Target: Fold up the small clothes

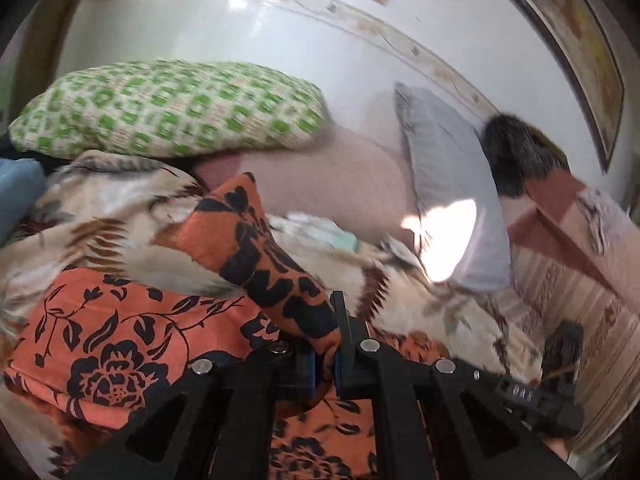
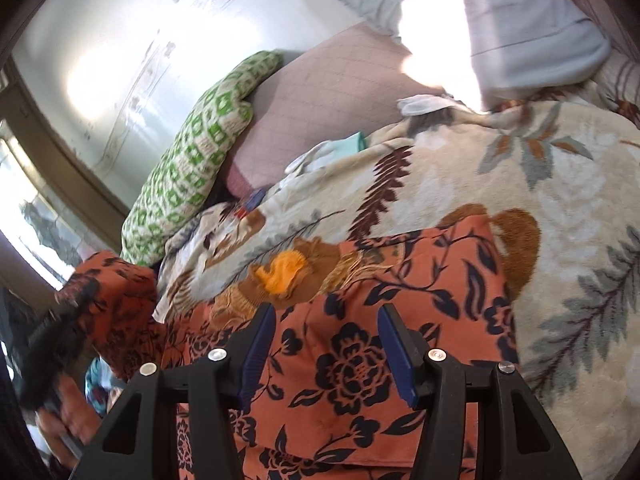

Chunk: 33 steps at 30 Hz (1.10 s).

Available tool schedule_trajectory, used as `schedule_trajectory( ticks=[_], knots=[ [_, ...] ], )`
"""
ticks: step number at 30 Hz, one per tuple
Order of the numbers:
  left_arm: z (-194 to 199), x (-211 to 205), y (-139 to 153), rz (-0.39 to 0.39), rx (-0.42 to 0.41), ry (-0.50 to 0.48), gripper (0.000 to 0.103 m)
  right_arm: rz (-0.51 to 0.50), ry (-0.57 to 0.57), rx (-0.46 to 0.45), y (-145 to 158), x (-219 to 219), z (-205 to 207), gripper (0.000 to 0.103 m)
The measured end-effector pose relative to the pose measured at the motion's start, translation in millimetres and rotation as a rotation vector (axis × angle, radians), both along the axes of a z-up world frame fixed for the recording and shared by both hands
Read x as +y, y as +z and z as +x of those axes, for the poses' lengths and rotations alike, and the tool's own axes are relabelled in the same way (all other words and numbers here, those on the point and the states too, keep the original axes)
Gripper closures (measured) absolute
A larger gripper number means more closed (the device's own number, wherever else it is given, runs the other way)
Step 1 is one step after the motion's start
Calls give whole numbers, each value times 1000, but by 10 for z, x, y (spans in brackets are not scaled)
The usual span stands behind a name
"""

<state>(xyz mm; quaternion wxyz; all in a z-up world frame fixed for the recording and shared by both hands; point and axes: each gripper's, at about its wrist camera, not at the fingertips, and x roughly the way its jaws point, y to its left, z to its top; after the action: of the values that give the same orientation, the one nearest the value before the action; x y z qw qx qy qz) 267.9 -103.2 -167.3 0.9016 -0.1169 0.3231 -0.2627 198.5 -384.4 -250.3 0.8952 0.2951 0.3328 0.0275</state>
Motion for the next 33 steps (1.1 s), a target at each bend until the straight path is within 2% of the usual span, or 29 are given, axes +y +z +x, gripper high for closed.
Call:
schedule_trajectory(
  ticks=[3,5,6,8,10,11,13,14,16,18,19,21,23,26,28,31,33],
  knots=[
    [-186,-746,-358,138,94,-201,95,28,-42,-7,-7,-184,-14,46],
    [-278,-1033,-580,276,164,-277,89,46,-63,-16,-17,-304,-26,46],
    [-302,-1070,-616,301,181,-291,86,62,-77,-19,-26,-369,-41,46],
    [-331,-968,-519,273,177,-299,79,98,-91,-22,-43,-470,-58,46],
    [-256,-781,-264,213,144,-282,54,135,-85,-29,-46,-541,-65,44],
    [-174,-637,-99,169,109,-255,48,154,-70,-33,-46,-548,-59,42],
    [-49,-308,229,122,17,-163,27,203,-17,-33,-63,-512,-31,40],
    [-4,-151,345,135,-18,-105,24,225,17,-18,-86,-449,-2,37],
    [116,146,450,165,-53,-10,23,271,88,24,-153,-307,69,37],
    [213,413,435,171,-34,39,23,320,138,39,-211,-173,104,37],
    [264,534,401,203,-19,85,23,342,143,46,-232,-144,119,37],
    [391,785,267,312,15,196,23,324,109,68,-249,-130,125,37],
    [542,1097,70,358,90,255,23,249,73,115,-272,-141,145,37],
    [695,1470,-236,321,241,322,23,189,39,201,-412,-239,174,37],
    [712,1620,-370,297,308,347,23,259,32,219,-553,-327,204,37],
    [726,1673,-515,299,353,337,23,357,72,238,-722,-300,303,37],
    [688,1599,-572,310,365,326,23,347,78,261,-778,-224,345,37]
  ],
)
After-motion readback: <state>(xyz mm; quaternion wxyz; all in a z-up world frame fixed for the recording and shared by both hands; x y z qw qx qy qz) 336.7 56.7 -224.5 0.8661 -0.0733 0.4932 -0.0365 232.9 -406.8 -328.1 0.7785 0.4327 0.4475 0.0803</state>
